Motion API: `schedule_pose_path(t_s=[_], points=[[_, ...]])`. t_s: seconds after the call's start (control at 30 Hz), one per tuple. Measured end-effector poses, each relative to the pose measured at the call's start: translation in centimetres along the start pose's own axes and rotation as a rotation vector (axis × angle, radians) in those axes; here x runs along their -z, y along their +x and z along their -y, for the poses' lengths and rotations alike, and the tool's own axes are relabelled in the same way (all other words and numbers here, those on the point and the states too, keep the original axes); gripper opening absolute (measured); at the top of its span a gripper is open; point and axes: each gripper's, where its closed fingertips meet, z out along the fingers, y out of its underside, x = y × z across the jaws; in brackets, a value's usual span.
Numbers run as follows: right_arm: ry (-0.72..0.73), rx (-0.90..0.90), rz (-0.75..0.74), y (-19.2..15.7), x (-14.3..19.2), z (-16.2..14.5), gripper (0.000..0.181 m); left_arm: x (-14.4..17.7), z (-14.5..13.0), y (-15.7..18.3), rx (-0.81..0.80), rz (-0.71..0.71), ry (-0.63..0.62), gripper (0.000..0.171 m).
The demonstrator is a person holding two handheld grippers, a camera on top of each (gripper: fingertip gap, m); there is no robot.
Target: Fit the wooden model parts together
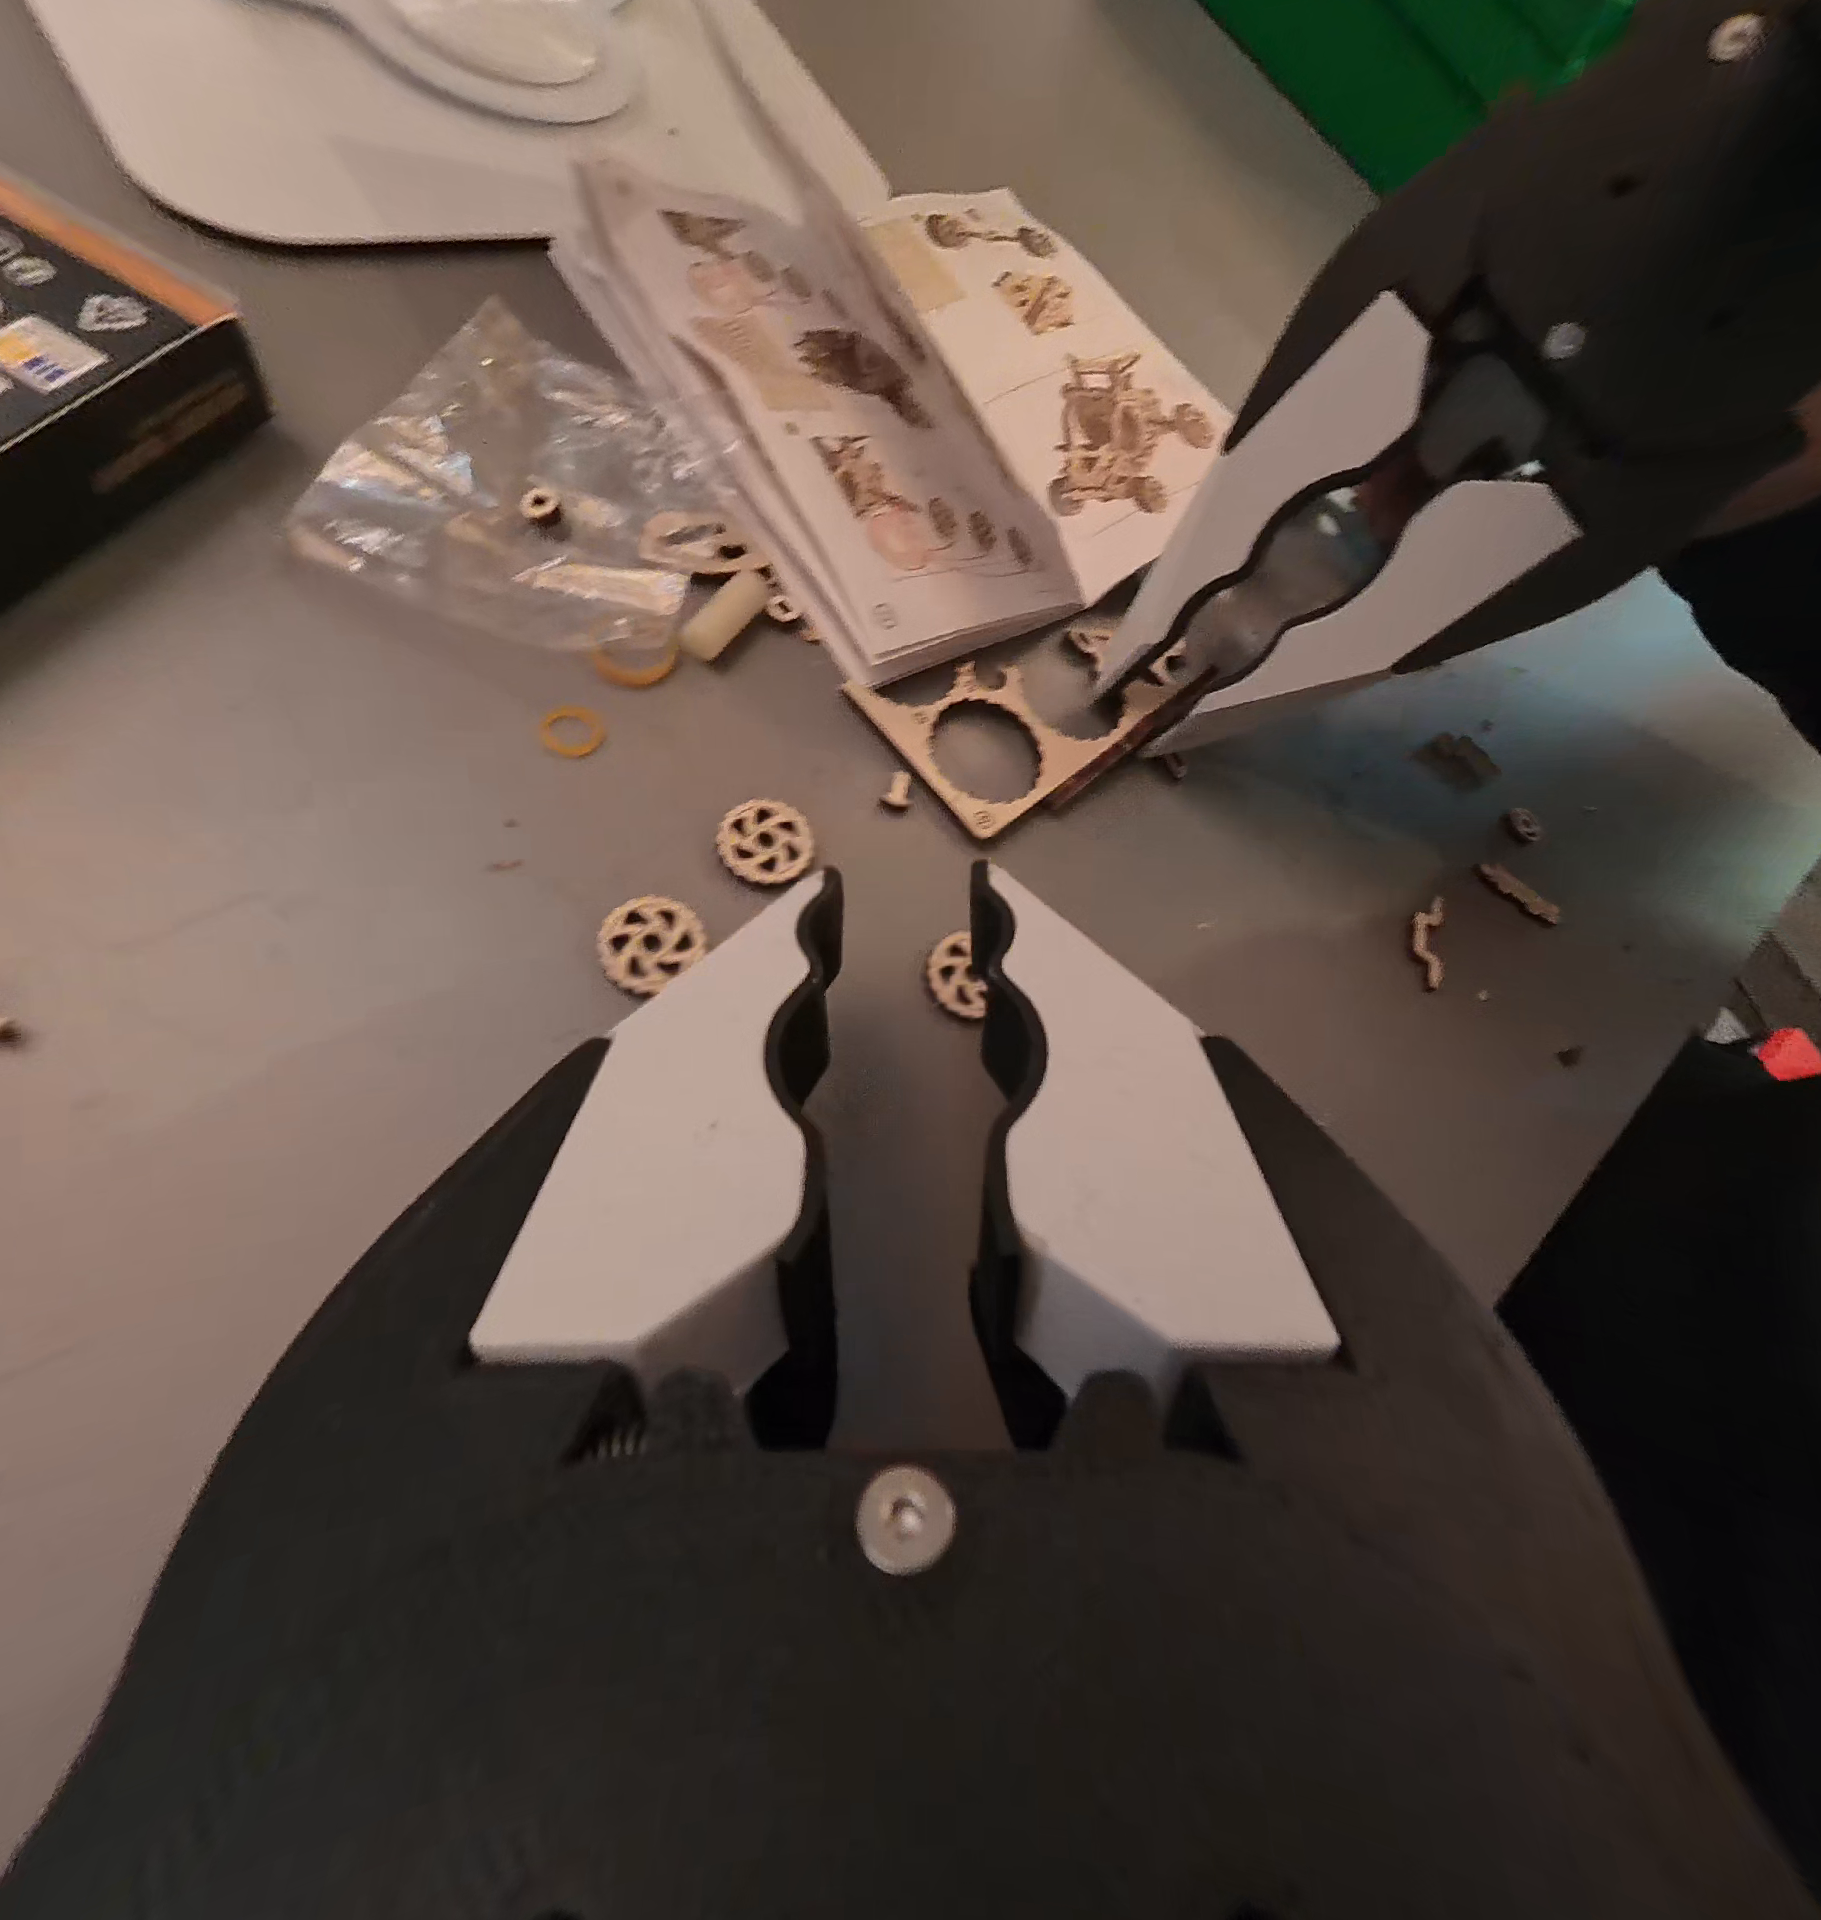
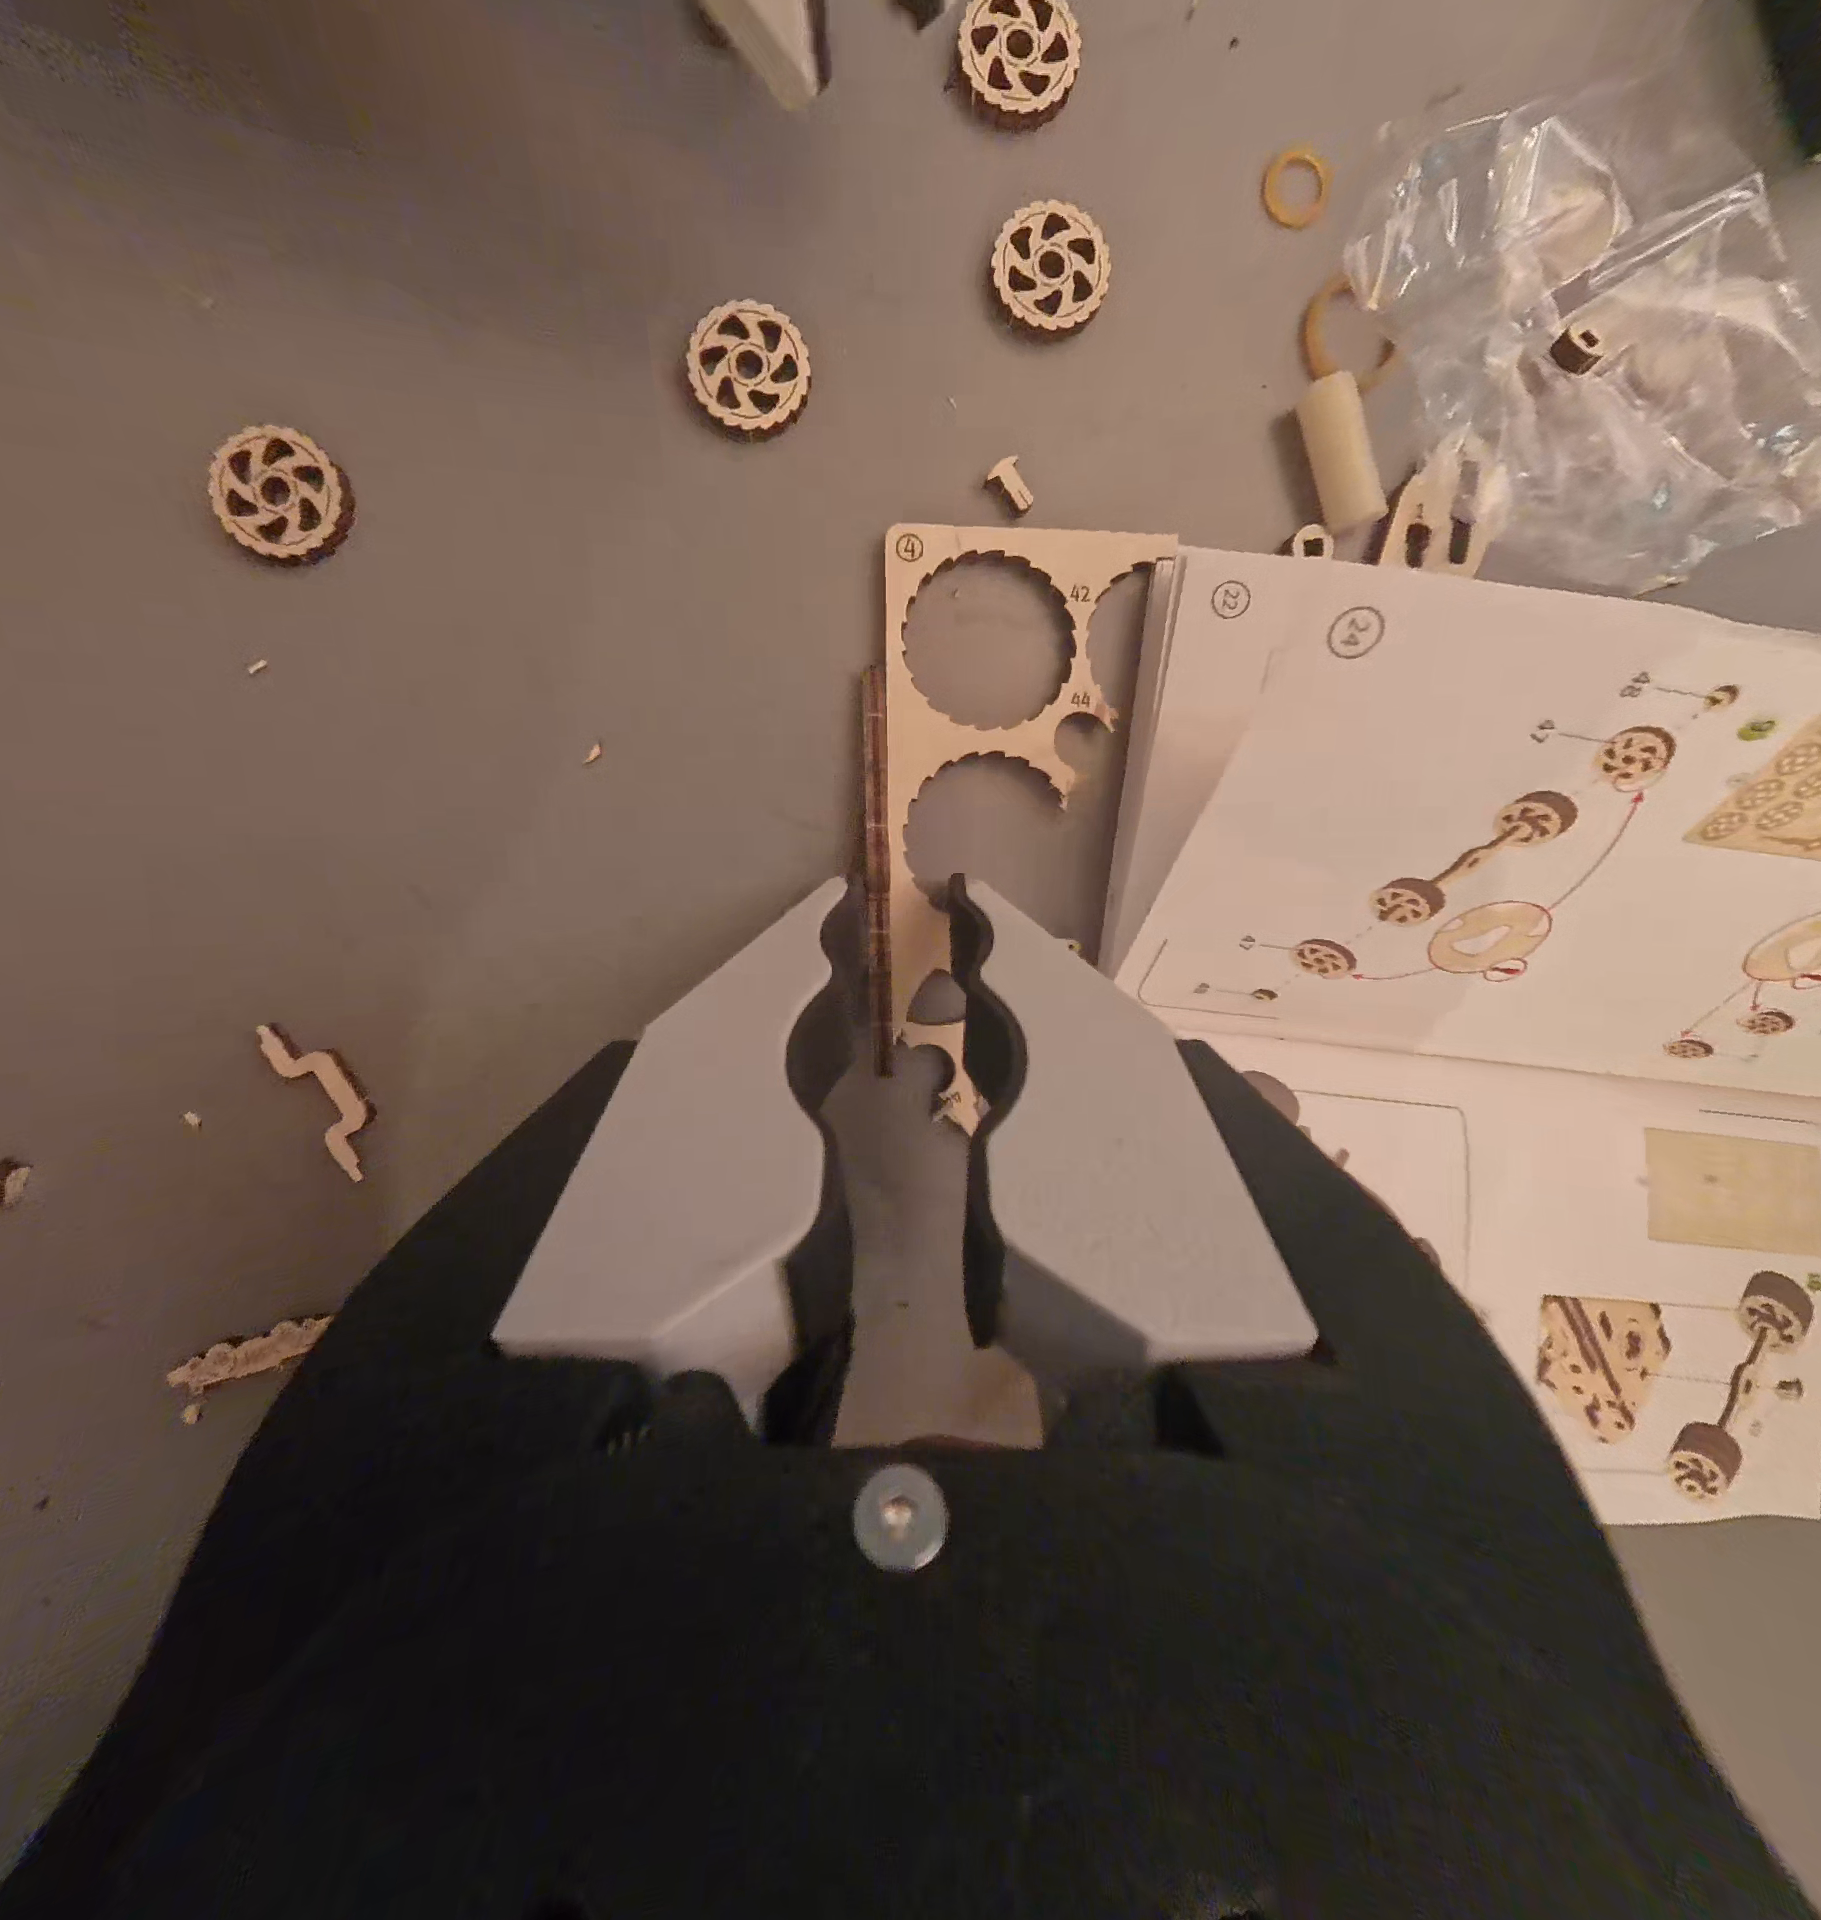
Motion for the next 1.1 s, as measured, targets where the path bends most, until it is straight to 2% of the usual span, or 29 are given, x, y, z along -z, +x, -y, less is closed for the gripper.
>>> schedule_pose_path(t_s=[0.37, 0.5, 0.73, 0.97, 1.1], points=[[0.122, -0.145, 0.031, -1.4, 3.2, 0.8, 0.012, -2.1, 1.1, 6.6, -0.205, -0.148, 0.006, 0.022], [0.201, -0.203, 0.075, -2.5, 4.3, 1.0, 0.012, -3.1, 1.2, 8.1, -0.336, -0.126, -0.001, 0.023], [0.253, -0.257, 0.117, -3.6, 4.5, 0.8, 0.013, -4.7, 0.8, 9.1, -0.612, -0.036, -0.073, 0.020], [0.238, -0.281, 0.131, -4.1, 3.6, 0.3, 0.012, -6.0, -0.7, 8.9, -0.757, 0.028, -0.160, 0.006], [0.224, -0.291, 0.130, -4.1, 3.4, -0.1, 0.013, -6.2, -1.4, 9.2, -0.755, -0.005, -0.184, 0.003]])
